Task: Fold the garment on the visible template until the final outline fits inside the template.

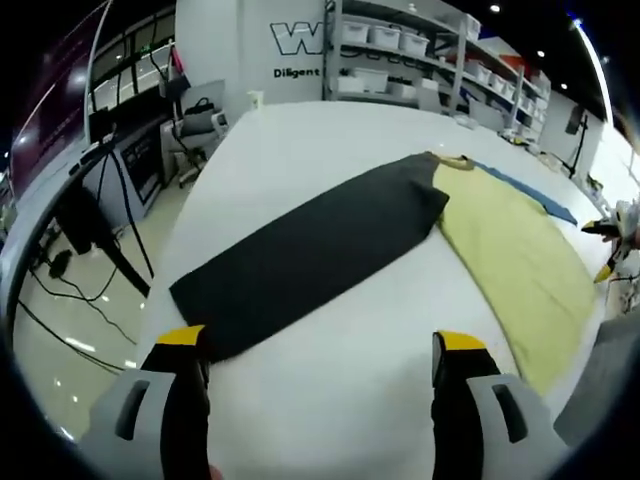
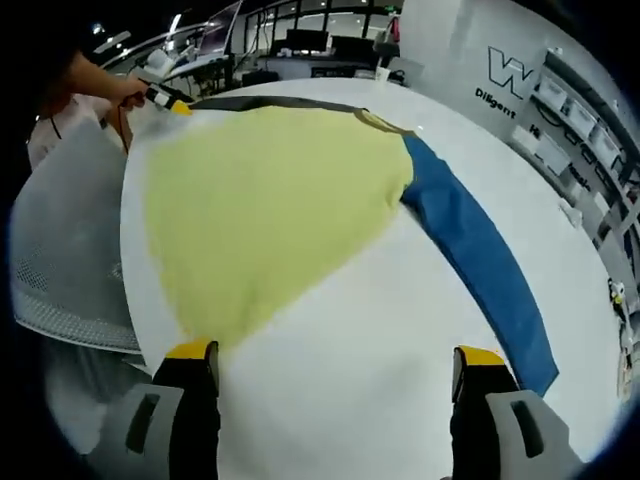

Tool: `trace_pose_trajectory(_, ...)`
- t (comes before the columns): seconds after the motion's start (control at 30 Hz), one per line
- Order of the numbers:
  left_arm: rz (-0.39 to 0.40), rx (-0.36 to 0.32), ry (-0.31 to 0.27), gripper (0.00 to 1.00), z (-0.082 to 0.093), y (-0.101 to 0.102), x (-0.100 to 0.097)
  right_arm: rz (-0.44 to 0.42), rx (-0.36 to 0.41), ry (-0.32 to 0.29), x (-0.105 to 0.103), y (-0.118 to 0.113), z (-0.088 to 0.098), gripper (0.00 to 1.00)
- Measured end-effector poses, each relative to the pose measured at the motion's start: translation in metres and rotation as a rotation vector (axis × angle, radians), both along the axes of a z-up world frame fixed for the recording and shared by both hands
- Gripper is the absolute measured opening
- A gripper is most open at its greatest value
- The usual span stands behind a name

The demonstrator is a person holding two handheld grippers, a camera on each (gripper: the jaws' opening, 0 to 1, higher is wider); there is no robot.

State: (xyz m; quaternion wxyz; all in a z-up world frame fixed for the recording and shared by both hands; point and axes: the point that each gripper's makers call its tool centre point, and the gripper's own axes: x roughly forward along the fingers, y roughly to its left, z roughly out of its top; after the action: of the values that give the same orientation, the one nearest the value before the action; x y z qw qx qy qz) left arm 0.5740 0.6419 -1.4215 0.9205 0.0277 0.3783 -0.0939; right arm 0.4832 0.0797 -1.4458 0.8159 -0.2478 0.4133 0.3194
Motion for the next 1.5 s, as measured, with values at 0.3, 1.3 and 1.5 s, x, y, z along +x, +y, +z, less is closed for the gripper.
trace_pose_trajectory(0.3,0.066,-0.018,-0.007,0.83,0.000,0.021,0.007,-0.034,0.048,-0.023,-0.003,0.003,0.015,0.98)
trace_pose_trajectory(1.3,0.360,-0.142,-0.003,0.24,-0.009,0.070,0.035,-0.117,0.098,-0.056,-0.004,0.000,0.040,0.97)
trace_pose_trajectory(1.5,0.301,-0.045,0.014,0.15,-0.011,0.072,0.036,-0.131,0.093,-0.053,-0.005,-0.008,0.040,0.96)
